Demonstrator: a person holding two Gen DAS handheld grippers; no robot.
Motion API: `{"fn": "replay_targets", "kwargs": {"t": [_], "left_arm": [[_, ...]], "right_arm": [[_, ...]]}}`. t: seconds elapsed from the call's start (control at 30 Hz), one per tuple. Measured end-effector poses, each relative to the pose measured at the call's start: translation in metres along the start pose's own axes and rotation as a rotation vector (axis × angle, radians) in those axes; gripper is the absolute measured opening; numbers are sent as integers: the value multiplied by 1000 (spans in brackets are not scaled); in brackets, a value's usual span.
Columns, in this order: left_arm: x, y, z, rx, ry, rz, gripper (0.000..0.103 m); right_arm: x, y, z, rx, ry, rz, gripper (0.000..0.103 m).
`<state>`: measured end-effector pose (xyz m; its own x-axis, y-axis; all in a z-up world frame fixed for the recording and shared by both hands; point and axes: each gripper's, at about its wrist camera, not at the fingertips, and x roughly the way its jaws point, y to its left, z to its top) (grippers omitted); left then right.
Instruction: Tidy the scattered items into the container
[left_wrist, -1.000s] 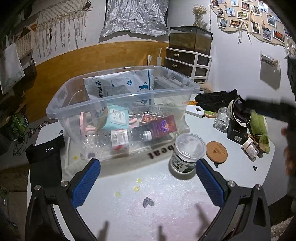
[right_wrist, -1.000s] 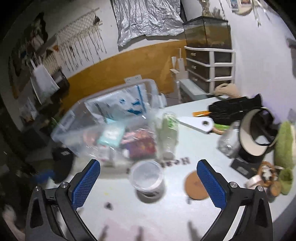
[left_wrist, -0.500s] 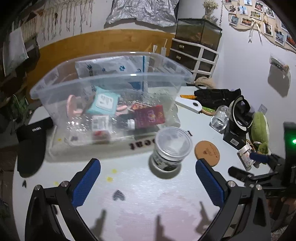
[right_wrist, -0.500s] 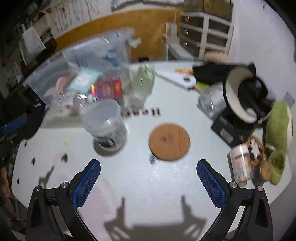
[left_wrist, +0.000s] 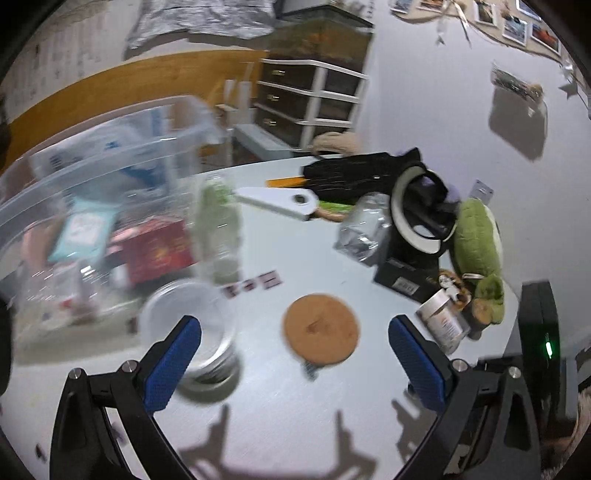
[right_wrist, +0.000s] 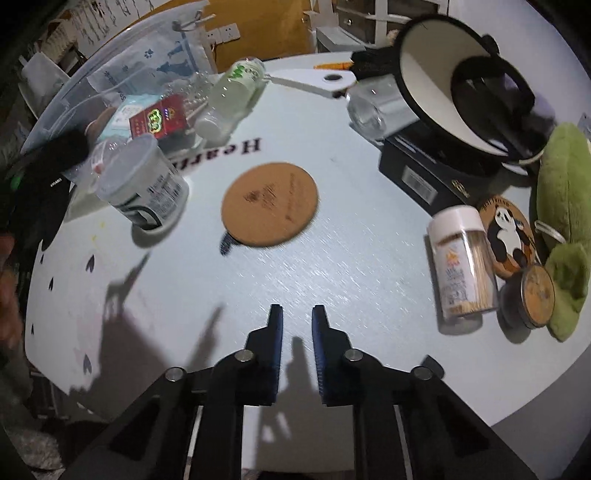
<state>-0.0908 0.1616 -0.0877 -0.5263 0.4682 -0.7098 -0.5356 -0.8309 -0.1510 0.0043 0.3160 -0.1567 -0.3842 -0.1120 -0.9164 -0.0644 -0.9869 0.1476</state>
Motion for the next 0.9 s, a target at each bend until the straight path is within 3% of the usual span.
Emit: {"fn": "replay_targets", "kwargs": {"t": [0.2,0.37,0.5,0.6,0.8,0.9], "left_arm": [[80,-13,21,25,77,-13,101],[131,-21,22,132,114,60,101],[148,-41,17,282,172,20,101],[154,-48,12,339,187,35,101],[147,-46,16,302,160,36,101],[147,-36,16,281,169,82,87]], "right_arm": [[-1,-11,-12,-43,48,25,8],[-5,-20,-19,-53,61,16,8],[-9,-34,-21,-16,57,13,8],[-12,-43,-21,16,52,18,8],[-15,-43,-22,21,46,20,8],[-14,-43,-23,23,46,23,8]]}}
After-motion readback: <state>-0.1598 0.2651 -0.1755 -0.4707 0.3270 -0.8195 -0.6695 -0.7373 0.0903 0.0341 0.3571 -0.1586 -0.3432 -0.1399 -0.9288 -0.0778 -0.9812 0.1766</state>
